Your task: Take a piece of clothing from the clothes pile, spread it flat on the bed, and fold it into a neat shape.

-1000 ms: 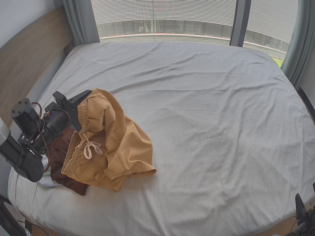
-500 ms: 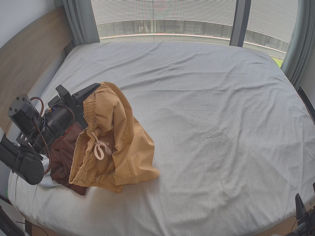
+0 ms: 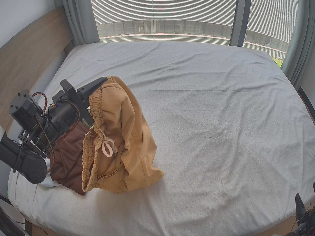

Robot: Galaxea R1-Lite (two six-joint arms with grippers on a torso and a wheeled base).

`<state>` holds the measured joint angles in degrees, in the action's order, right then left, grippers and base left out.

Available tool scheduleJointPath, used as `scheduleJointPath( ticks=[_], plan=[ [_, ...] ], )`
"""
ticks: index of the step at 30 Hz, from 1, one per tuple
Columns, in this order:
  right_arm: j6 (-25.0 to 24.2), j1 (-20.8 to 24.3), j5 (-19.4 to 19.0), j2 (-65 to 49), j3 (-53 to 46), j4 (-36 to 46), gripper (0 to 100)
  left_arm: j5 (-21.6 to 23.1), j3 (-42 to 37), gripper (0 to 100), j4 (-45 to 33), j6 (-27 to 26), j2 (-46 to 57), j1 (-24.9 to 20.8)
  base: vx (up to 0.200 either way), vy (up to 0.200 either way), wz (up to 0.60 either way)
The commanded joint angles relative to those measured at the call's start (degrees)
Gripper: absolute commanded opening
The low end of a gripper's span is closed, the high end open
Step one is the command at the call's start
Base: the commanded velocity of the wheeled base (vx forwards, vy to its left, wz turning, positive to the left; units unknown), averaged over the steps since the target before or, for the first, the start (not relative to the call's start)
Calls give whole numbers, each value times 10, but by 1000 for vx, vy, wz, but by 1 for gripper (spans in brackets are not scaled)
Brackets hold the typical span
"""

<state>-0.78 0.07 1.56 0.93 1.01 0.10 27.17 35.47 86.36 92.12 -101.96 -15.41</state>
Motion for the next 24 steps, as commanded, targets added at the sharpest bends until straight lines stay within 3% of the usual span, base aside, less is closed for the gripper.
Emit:
scheduleJointPath(
  ticks=[1,13,19,24],
  plan=[
    [0,0,0,-7,-10,0,100,-3,15,0,3,2,-3,-9,0,0,0],
    [0,-1,0,-6,-10,0,100,-5,64,0,2,68,-3,-75,0,0,0],
    [0,-1,0,-6,-10,0,100,-14,89,0,0,68,-12,-118,0,0,0],
    [0,-1,0,-6,-10,0,100,-23,99,0,1,68,-25,-126,0,0,0]
  ],
)
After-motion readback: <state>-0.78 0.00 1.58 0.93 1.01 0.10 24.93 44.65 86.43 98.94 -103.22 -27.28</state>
